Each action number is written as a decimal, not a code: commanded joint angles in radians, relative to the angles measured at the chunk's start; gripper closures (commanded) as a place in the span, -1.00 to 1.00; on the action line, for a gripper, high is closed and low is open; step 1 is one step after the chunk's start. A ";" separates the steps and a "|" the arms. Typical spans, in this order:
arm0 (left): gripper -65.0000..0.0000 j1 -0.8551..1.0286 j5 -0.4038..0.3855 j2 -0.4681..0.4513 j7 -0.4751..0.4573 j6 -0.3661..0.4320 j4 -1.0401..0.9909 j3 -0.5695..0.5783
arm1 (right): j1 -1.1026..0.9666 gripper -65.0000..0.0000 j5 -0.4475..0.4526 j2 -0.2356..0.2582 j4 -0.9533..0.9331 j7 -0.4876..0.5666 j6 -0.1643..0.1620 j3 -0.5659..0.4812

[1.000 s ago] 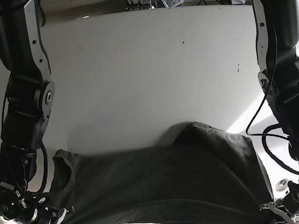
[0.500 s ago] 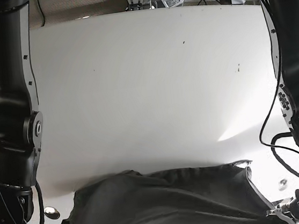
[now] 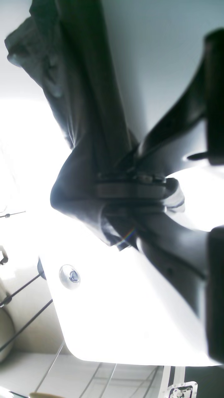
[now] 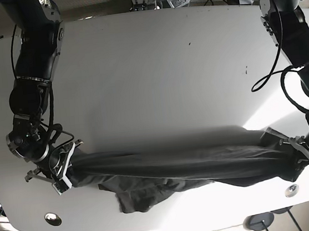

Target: Fold the T-shirt properly

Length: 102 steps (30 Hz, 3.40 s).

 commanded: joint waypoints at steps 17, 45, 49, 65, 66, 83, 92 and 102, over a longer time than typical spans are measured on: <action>1.00 0.583 -0.067 0.102 0.015 -0.006 0.384 -0.192 | -0.491 0.94 0.012 -0.072 0.342 0.028 -0.009 0.028; 1.00 -0.241 0.050 0.122 -0.115 0.003 -0.269 0.085 | 0.241 0.94 0.004 0.020 -0.266 0.036 -0.009 0.136; 1.00 -0.390 0.073 0.119 -0.161 0.003 -0.375 0.129 | 0.385 0.94 0.006 0.060 -0.321 0.037 -0.009 0.048; 1.00 -0.792 0.067 0.013 -0.146 -0.006 -0.470 0.181 | 0.747 0.94 0.012 0.095 -0.224 -0.044 -0.009 -0.136; 1.00 -0.758 0.067 0.013 -0.132 -0.006 -0.437 0.178 | 0.707 0.94 0.012 0.095 -0.175 -0.058 -0.009 -0.136; 1.00 0.264 -0.114 0.017 0.017 0.000 0.260 -0.101 | -0.230 0.94 0.014 0.003 0.412 -0.135 -0.009 0.054; 1.00 0.658 -0.130 0.016 0.017 -0.007 0.392 -0.235 | -0.595 0.94 0.169 -0.003 0.429 -0.132 -0.009 0.186; 1.00 0.696 -0.122 0.034 0.015 -0.007 0.323 -0.261 | -0.651 0.94 0.192 -0.008 0.420 -0.128 -0.009 0.194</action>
